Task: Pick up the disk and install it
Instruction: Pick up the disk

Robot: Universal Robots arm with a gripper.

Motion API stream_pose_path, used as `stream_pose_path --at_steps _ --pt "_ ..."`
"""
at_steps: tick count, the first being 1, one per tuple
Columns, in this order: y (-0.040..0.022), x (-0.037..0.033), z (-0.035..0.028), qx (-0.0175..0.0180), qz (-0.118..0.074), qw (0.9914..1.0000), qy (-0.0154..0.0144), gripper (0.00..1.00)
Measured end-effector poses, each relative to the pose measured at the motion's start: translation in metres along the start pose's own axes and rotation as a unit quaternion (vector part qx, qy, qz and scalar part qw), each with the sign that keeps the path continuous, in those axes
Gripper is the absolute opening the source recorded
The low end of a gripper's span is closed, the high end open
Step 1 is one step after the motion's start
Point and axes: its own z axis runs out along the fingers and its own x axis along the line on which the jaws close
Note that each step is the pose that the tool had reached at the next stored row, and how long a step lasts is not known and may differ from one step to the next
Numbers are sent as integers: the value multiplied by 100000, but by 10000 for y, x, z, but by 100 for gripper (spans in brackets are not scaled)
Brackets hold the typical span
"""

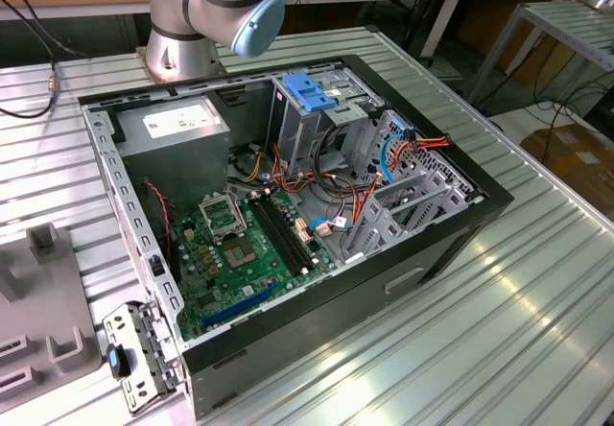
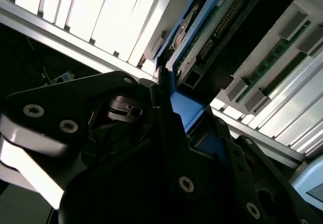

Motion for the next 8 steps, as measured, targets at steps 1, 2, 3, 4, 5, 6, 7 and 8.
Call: stream_pose_path --at_steps 1,2,3,4,5,6,7,8 --pt "0 0 -8 -1 -2 100000 2 37" --pt "0 0 -12 9 -1 100000 -3 37" --pt "0 0 -13 12 0 100000 -5 37" --pt "0 0 -13 16 0 100000 -7 37" --pt "0 0 -13 11 -1 100000 -4 37" --pt "0 0 -15 1 -2 100000 1 37" --pt "0 0 -15 -5 -2 100000 4 37" --pt "0 0 -15 -1 -1 100000 2 37"
